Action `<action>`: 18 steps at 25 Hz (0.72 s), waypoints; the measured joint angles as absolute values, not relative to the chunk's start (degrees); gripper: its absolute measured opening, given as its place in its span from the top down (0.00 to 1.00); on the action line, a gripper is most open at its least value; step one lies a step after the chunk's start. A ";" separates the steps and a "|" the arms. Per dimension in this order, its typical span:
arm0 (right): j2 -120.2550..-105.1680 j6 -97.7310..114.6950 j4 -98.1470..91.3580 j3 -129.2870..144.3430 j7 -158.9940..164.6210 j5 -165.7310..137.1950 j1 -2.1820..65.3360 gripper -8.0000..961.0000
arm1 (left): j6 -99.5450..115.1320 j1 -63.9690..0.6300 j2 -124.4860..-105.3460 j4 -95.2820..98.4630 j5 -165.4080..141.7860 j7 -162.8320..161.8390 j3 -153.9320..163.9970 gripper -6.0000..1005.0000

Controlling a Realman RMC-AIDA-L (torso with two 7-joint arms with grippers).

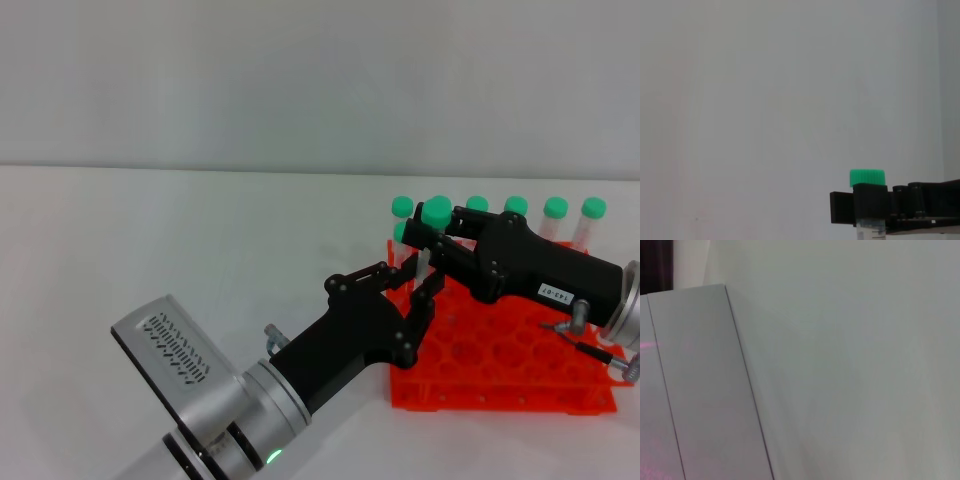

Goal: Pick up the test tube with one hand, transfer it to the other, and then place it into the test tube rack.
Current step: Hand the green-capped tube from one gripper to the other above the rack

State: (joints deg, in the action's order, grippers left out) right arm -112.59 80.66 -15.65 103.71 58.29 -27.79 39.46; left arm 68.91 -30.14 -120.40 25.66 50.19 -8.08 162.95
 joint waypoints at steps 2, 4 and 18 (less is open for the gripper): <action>-112.59 80.57 -15.65 103.71 58.26 -27.79 39.46 0.73 | 68.91 -30.09 -120.39 25.66 50.18 -8.08 162.95 0.78; -112.59 80.44 -15.64 103.72 58.23 -27.79 39.46 0.73 | 68.91 -30.01 -120.35 25.66 50.18 -8.08 162.95 0.78; -112.58 80.31 -15.65 102.43 58.18 -28.05 39.23 0.78 | 68.90 -29.45 -120.36 25.66 50.20 -8.08 162.90 0.56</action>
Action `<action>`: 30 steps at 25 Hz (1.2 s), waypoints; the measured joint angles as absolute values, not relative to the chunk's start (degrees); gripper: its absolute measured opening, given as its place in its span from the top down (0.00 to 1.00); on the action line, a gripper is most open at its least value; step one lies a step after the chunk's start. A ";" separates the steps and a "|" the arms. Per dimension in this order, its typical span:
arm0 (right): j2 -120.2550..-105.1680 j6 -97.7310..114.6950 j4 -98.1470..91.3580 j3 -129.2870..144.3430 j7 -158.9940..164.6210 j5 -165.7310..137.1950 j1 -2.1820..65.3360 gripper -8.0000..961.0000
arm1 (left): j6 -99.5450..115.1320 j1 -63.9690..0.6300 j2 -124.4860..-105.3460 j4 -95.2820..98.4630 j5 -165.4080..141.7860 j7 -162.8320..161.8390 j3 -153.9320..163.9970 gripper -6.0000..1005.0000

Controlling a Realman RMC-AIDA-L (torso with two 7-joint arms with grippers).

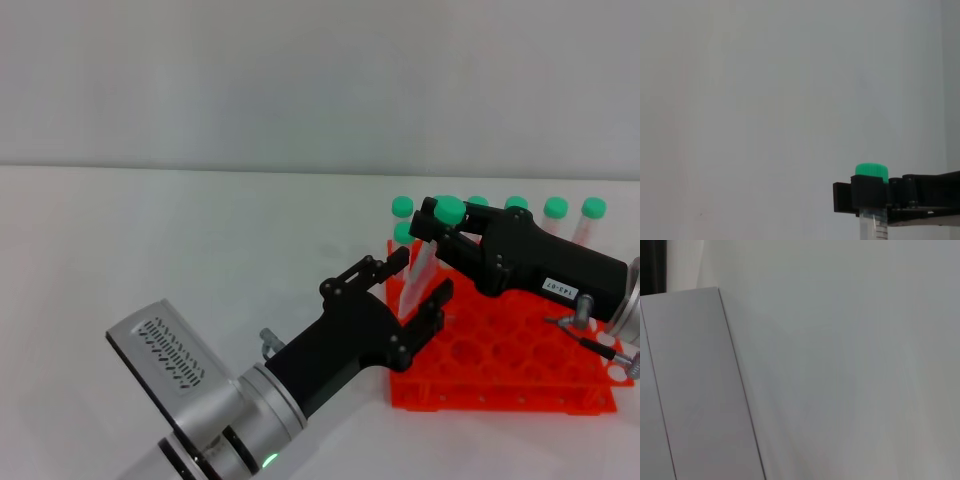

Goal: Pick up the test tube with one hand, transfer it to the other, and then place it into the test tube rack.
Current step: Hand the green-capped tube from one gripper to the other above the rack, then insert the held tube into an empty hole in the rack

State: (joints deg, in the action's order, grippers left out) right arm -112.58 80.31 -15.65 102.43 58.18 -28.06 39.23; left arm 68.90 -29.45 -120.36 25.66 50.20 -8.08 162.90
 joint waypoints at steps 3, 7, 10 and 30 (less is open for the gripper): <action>-112.67 80.21 -15.65 102.40 58.02 -27.99 39.35 0.78 | 68.84 -29.29 -120.35 25.63 50.19 -8.08 162.87 0.51; -113.03 79.58 -15.73 100.22 56.81 -27.95 39.36 0.78 | 68.77 -27.34 -120.31 25.49 50.18 -7.91 162.87 0.44; -113.39 78.15 -16.42 97.96 55.17 -28.05 38.66 0.78 | 69.84 -24.78 -120.15 25.36 49.88 -7.72 162.84 0.41; -116.15 61.92 -20.78 102.72 39.55 -17.17 35.79 0.78 | 90.59 -1.84 -119.93 16.74 58.46 -8.01 162.78 0.26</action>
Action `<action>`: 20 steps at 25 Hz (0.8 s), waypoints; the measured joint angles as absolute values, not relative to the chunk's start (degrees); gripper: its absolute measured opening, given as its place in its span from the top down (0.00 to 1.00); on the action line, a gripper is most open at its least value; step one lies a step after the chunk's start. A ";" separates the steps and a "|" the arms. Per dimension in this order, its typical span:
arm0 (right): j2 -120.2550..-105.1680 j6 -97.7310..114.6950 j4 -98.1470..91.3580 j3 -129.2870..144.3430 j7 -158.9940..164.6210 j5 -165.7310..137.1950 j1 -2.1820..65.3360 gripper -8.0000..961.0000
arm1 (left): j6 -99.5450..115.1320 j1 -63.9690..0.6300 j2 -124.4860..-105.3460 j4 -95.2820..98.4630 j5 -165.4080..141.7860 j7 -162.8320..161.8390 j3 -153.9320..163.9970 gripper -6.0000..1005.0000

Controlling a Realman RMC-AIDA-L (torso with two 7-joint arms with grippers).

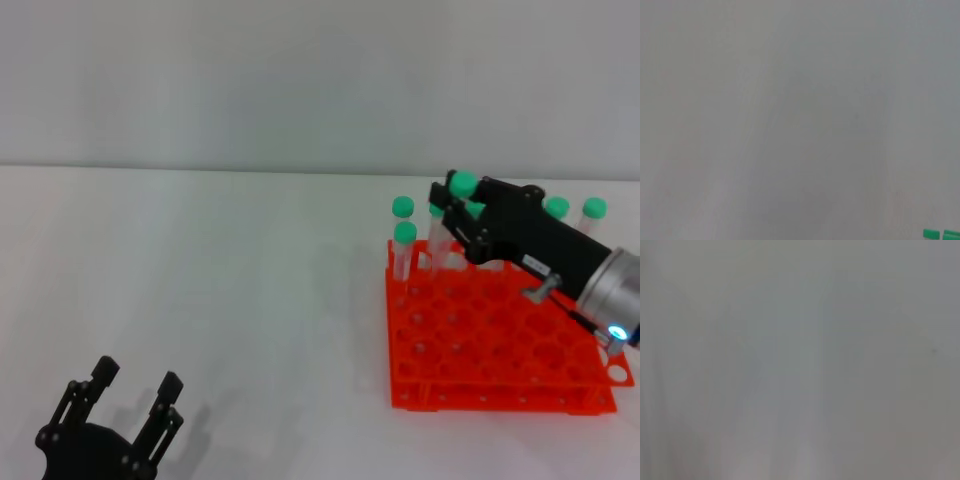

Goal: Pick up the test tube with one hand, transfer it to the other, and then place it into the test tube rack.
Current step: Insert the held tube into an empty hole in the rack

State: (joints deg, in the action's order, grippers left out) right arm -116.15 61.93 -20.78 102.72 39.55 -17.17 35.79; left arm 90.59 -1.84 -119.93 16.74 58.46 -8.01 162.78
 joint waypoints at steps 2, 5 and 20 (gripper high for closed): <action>-116.17 58.96 -22.28 107.90 37.35 -12.25 35.92 0.78 | 90.38 -1.98 -119.93 16.73 58.46 -8.01 162.84 0.27; -116.19 58.09 -22.94 112.81 33.67 -5.62 35.91 0.78 | 90.35 -2.36 -119.87 16.70 58.44 -8.01 162.86 0.27; -116.19 52.85 -23.64 118.84 29.62 1.95 37.19 0.78 | 90.35 -3.02 -119.71 15.98 58.77 -8.06 162.87 0.27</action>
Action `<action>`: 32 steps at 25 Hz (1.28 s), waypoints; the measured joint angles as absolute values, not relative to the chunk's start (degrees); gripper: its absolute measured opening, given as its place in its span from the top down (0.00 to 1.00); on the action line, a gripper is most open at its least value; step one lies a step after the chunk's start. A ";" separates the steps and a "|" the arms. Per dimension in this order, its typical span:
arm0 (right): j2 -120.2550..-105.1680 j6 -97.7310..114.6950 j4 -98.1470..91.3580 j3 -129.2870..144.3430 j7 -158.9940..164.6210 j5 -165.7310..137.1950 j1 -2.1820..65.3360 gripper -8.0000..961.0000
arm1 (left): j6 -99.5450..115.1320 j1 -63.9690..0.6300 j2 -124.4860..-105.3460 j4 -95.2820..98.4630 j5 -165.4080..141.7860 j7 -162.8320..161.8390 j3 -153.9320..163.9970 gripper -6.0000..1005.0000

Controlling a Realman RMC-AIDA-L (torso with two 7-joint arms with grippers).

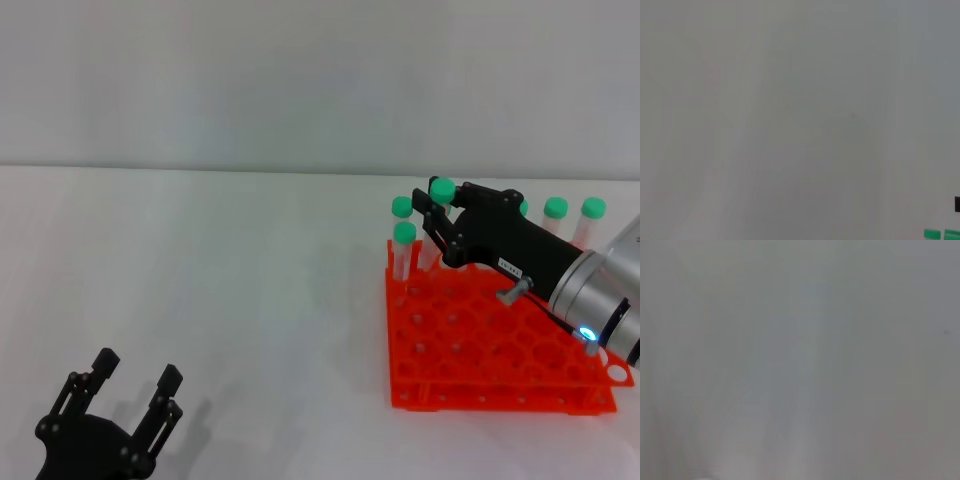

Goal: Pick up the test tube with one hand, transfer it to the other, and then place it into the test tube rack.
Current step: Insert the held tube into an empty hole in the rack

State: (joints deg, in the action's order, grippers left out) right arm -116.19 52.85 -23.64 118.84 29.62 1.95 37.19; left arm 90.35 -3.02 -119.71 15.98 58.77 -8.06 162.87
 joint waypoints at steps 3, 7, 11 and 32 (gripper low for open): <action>-116.19 52.82 -23.65 118.79 29.66 1.97 37.00 0.77 | 90.35 -3.01 -119.67 15.97 58.87 -8.08 162.86 0.27; -116.19 52.89 -23.60 118.57 29.79 2.01 36.74 0.77 | 90.35 -3.03 -119.62 15.99 58.89 -8.09 162.86 0.27; -116.19 52.57 -23.28 118.84 29.84 2.03 36.73 0.76 | 90.35 -3.16 -119.54 16.00 58.89 -8.09 162.86 0.27; -116.19 47.41 -23.09 120.51 26.91 2.05 36.87 0.72 | 90.35 -3.97 -119.53 15.56 58.88 -8.09 162.86 0.27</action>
